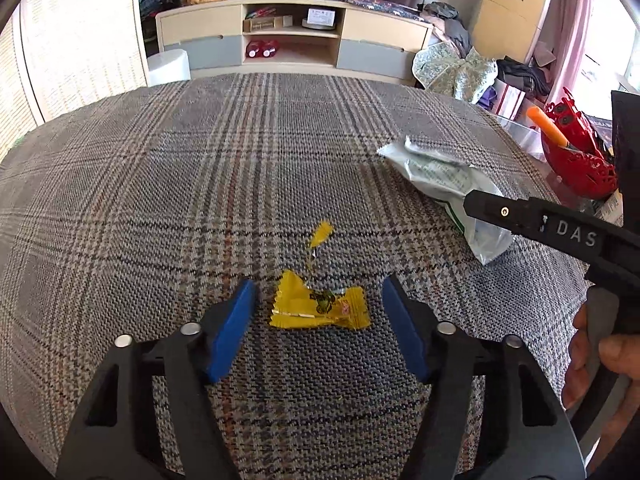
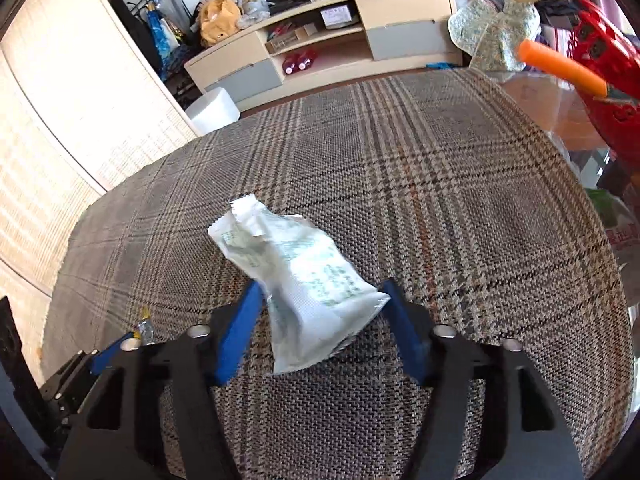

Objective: Collect trash
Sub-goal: 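Grasp the yellow wrapper with the left tool while the right tool grasps the crumpled white-green wrapper, then carry both items down over the bin and open both tools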

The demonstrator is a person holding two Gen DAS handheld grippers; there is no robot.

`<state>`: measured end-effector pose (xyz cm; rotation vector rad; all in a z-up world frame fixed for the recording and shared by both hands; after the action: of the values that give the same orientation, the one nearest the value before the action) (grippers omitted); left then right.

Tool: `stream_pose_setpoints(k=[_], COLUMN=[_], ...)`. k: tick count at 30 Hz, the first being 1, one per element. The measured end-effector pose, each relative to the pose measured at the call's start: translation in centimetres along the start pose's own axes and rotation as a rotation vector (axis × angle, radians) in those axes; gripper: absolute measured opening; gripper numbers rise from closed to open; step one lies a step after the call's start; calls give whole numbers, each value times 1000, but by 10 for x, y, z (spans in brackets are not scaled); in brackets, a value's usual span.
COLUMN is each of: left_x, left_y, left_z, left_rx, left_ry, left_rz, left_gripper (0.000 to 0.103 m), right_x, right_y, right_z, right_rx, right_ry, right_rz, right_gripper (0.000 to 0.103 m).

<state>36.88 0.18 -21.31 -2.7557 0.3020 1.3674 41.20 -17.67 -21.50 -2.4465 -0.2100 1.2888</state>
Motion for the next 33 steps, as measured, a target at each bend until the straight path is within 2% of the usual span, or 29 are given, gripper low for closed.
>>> stream_pose_setpoints(k=[1, 4, 8, 9, 10, 16, 21, 25, 29, 33], left_x=[0, 0, -1, -1, -2, -15, -42, -73, -116, -159], left_y=[0, 0, 3, 4, 6, 12, 19, 35, 55, 73], left_z=[-1, -2, -1, -2, -1, 6, 16, 24, 30, 47], left_rx=[-2, 0, 17, 25, 34, 71, 95, 105, 124, 96], left_ry=[2, 10, 21, 21, 23, 26, 29, 33, 70, 98], left_rz=[9, 16, 20, 21, 20, 11, -10, 13, 25, 64], left_gripper=[52, 35, 22, 10, 8, 4, 4, 4, 4, 4], right_x=[0, -6, -14, -17, -19, -35, -59, -86, -125, -156], right_y=[0, -1, -2, 1, 1, 9, 16, 16, 10, 15], right_z=[0, 3, 11, 14, 16, 22, 42, 67, 93, 122], right_rx=[7, -5, -44, -47, -45, -24, -17, -6, -9, -15], right_ry=[0, 19, 18, 15, 12, 6, -15, -30, -13, -2], right_rz=[-4, 0, 1, -3, -9, -10, 29, 33, 25, 33], right_gripper=[51, 43, 38, 36, 34, 29, 28, 28, 28, 28])
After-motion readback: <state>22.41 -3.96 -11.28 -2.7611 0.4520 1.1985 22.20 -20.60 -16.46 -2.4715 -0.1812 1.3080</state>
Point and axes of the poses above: each gripper's, at about its wrist camera, not at the fingertips, and x roughly the way its jaws point, y to its right, z to its underside, the point moved 8 cm from there along x, roughly the way its jaws point, and after that the axes turned 6 degrees about x, right-handed, at the moved point
